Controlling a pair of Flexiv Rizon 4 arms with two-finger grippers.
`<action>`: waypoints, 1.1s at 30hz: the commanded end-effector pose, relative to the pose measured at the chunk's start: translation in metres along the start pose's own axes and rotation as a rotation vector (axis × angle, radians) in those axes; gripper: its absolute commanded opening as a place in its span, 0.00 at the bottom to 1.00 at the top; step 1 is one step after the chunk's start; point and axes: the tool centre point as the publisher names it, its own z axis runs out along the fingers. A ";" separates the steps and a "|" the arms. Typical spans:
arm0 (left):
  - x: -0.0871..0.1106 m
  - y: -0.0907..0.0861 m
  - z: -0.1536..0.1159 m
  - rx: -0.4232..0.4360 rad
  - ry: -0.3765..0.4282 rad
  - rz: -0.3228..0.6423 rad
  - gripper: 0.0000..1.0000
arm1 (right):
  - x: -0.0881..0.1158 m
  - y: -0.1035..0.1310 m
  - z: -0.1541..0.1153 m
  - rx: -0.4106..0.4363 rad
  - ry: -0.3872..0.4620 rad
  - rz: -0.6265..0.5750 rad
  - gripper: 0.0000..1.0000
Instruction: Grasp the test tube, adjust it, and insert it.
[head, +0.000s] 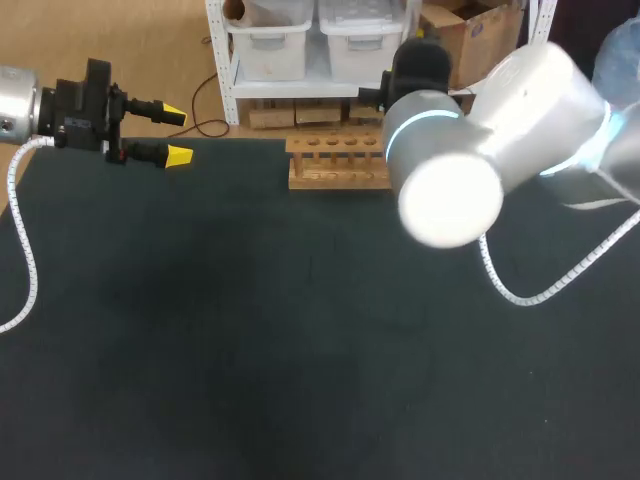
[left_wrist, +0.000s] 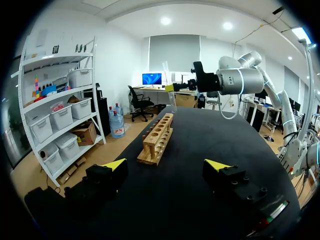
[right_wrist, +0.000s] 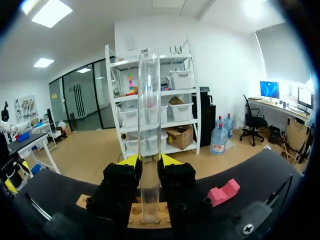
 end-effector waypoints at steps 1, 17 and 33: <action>0.001 0.001 0.000 0.002 -0.001 0.001 1.00 | 0.005 0.003 0.003 0.007 -0.091 0.004 0.00; 0.001 0.001 0.000 0.002 -0.001 0.001 1.00 | 0.009 0.002 0.009 -0.010 -0.109 0.004 0.00; 0.001 0.001 0.000 0.002 -0.001 0.001 1.00 | 0.014 -0.002 0.025 -0.029 -0.114 -0.021 0.00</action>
